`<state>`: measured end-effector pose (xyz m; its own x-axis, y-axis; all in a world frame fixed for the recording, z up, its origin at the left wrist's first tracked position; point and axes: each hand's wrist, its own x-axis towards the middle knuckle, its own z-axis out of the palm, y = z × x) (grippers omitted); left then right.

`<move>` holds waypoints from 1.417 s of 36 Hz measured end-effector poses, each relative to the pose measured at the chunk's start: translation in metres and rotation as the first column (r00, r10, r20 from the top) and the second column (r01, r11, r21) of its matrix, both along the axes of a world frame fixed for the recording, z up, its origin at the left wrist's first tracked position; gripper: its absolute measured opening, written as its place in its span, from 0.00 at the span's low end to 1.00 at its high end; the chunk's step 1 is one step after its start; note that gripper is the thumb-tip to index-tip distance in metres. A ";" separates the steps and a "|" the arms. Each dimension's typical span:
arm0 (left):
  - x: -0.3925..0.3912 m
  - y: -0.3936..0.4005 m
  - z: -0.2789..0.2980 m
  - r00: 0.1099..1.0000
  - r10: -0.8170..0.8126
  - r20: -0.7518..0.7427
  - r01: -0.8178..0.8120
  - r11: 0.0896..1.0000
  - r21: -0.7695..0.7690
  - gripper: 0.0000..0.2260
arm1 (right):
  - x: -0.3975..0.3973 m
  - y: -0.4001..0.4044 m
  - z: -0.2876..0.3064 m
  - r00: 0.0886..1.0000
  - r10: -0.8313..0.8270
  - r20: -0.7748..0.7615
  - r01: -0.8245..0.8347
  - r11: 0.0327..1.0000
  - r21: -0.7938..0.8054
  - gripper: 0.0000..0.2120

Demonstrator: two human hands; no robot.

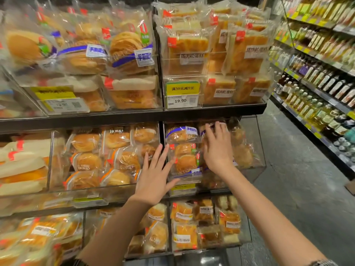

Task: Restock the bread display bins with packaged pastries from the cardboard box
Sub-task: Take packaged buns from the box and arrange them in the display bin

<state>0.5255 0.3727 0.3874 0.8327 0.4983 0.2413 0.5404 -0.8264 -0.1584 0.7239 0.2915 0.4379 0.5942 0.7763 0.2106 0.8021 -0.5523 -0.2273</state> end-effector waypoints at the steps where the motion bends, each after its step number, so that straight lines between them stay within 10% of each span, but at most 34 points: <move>1: 0.000 0.000 0.000 1.000 0.001 -0.004 -0.001 1.000 -0.003 0.31 | -0.001 0.002 -0.004 0.998 0.047 -0.030 -0.048 0.998 -0.029 0.27; 9: -0.002 -0.003 0.006 1.000 -0.004 -0.003 0.003 0.998 -0.060 0.31 | 0.001 0.010 0.009 0.980 0.072 -0.186 -0.095 0.988 -0.120 0.27; 13: -0.002 -0.007 0.019 1.000 -0.031 -0.005 0.029 0.982 -0.185 0.37 | -0.009 -0.006 0.021 0.968 0.085 -0.237 -0.058 0.992 0.115 0.25; 21: -0.074 -0.025 0.033 0.959 -0.082 0.270 0.245 0.719 -0.651 0.32 | -0.068 -0.048 0.049 0.944 0.173 -0.281 -0.051 0.918 0.394 0.11; 27: -0.175 -0.046 0.037 0.986 -0.036 0.165 0.157 0.562 -0.812 0.19 | -0.158 -0.056 0.042 0.885 0.295 -0.361 -0.151 0.914 0.377 0.09; 51: -0.589 -0.135 -0.167 0.826 0.543 -0.151 -0.260 0.129 -0.957 0.11 | -0.555 -0.116 -0.234 0.626 0.141 -0.767 -0.480 0.845 -0.237 0.08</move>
